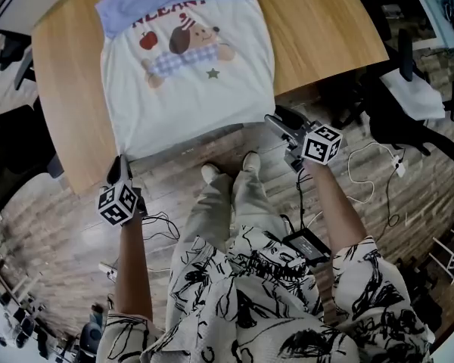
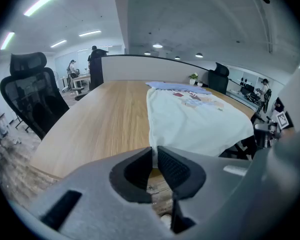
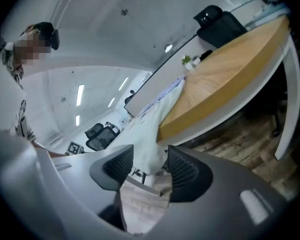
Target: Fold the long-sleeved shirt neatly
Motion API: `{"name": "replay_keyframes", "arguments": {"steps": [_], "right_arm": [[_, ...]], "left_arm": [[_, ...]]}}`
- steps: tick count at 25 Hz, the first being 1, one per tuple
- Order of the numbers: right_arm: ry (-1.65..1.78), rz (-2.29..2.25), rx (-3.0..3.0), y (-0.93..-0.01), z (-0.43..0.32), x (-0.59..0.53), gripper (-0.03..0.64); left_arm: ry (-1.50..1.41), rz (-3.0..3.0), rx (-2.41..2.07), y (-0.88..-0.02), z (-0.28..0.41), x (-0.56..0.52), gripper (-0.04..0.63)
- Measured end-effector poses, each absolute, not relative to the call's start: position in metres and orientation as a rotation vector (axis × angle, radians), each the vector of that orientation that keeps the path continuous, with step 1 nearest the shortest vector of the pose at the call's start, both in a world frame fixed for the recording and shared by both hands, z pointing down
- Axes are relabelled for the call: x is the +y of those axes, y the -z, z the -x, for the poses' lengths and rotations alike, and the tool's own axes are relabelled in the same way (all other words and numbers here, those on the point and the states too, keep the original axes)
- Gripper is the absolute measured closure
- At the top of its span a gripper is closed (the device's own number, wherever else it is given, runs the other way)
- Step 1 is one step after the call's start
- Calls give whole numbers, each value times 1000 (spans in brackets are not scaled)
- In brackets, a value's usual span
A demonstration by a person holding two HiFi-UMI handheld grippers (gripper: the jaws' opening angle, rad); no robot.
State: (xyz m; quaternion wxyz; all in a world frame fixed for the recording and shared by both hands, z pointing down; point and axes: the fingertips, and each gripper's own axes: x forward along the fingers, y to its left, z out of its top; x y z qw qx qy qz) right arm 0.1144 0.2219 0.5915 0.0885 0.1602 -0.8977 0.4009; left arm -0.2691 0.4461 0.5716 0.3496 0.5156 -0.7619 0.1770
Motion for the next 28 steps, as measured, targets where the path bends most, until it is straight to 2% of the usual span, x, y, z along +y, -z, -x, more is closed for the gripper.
{"name": "replay_keyframes", "arguments": {"steps": [2, 5, 8, 13, 22, 28], "right_arm": [[-1234, -439, -2668, -600, -110, 218, 417], [-1322, -349, -2710, -595, -109, 219, 588], [-1274, -273, -2767, -572, -108, 223, 592], [-1108, -446, -2715, -534, -123, 214, 592], [-577, -802, -2600, -453, -134, 195, 591], [-535, -839, -2621, -415, -118, 184, 591]], "left_arm": [[-463, -1338, -1974, -572, 270, 445, 555], [-466, -1337, -1968, -574, 272, 447, 555], [-460, -1348, -1961, -574, 272, 448, 557], [-376, -1458, -1975, -543, 264, 445, 561], [-335, -1705, -2134, -452, 249, 435, 566], [-216, -1716, -2173, -415, 260, 427, 566]]}}
